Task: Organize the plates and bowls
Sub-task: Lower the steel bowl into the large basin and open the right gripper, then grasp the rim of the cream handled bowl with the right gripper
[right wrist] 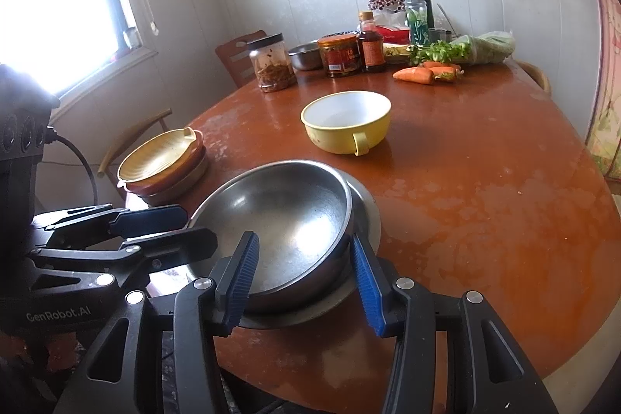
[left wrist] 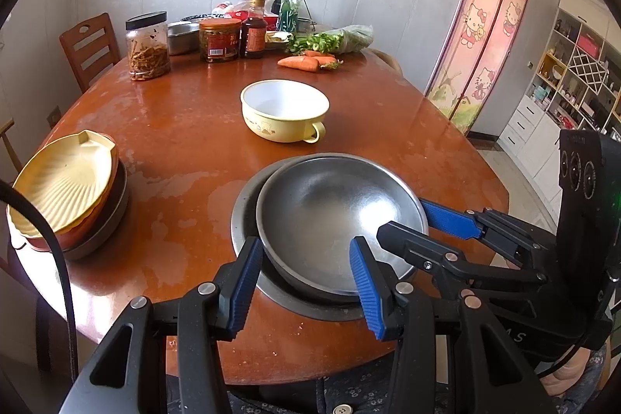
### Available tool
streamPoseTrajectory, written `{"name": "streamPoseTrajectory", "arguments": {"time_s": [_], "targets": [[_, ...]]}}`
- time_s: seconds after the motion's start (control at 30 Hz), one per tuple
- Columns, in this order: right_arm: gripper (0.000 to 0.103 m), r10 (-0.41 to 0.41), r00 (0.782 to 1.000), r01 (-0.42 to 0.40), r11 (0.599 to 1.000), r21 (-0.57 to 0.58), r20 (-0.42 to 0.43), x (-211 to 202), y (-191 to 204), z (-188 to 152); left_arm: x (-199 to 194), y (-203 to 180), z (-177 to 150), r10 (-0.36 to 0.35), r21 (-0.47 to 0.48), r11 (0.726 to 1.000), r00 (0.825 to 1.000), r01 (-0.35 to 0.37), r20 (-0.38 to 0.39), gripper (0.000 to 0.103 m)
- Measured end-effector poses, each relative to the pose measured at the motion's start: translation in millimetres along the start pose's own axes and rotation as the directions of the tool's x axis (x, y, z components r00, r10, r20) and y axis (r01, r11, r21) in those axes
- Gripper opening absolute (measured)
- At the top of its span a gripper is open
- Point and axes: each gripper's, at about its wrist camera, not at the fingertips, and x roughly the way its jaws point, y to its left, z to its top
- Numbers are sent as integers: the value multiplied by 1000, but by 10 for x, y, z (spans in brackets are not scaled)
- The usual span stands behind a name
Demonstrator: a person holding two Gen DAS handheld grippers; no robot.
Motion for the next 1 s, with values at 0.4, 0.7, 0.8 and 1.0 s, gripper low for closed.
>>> {"name": "streamPoseTrajectory", "arguments": {"time_s": [0.4,0.7,0.8,1.0], "targets": [[56,6,999,-6,1000,26,33,-80,-62,28,-105,97,60,2,-34,999,999,0,32,47],[59,0,999,-1,999,44,41,-53,-133,108,-119,209,219,-1,-61,998,998,5,58,47],[59,-4,999,2,999,50,46,-28,-174,166,-91,256,308,-2,-71,997,998,7,65,47],[59,-19,999,16,998,65,45,76,-316,306,80,349,470,6,-83,997,999,-2,50,47]]}}
